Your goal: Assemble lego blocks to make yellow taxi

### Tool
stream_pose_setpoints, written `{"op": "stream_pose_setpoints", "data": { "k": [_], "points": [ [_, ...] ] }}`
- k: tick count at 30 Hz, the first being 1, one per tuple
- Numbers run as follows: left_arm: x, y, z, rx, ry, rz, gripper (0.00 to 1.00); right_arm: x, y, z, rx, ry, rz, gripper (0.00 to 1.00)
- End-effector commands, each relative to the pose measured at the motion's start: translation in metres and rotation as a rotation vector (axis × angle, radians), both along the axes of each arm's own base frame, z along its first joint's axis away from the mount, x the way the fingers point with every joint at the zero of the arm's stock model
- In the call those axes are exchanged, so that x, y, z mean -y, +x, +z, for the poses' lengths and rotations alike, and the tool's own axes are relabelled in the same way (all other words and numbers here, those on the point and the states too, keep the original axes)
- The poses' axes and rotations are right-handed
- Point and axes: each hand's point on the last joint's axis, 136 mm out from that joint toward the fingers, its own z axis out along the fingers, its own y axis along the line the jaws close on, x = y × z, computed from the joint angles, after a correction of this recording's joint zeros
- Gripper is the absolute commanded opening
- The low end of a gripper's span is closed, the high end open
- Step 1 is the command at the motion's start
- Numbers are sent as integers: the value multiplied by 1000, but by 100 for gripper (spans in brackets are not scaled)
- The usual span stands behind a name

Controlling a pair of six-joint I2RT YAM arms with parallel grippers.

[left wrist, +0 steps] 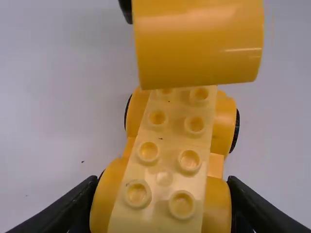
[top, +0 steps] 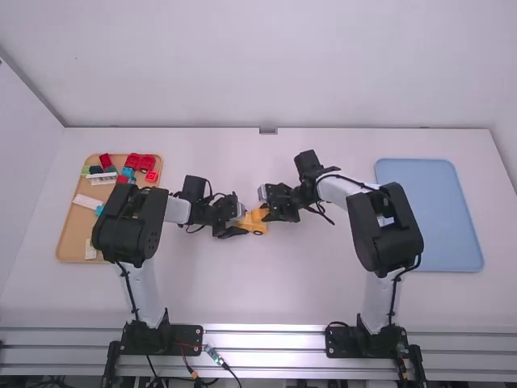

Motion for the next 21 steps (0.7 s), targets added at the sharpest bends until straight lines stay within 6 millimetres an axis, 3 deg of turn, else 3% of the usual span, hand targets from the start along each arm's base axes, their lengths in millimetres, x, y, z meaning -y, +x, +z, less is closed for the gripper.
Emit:
{"op": "stream_pose_setpoints", "data": {
  "k": [1,11,16,21],
  "points": [
    [3,-4,-6,-17,7,-7,59,-8,1,18,9,29,-1,11],
    [7,-9,-2,-39,-40,-10,53,-17,-8,13,11,-9,23,8],
    [7,-7,-2,-67,-61,39,61,-19,0,13,-19,-23,-40,4],
    [7,-6,-3,-52,-74,59,59,-20,5,12,-13,-31,-63,1]
  ]
}}
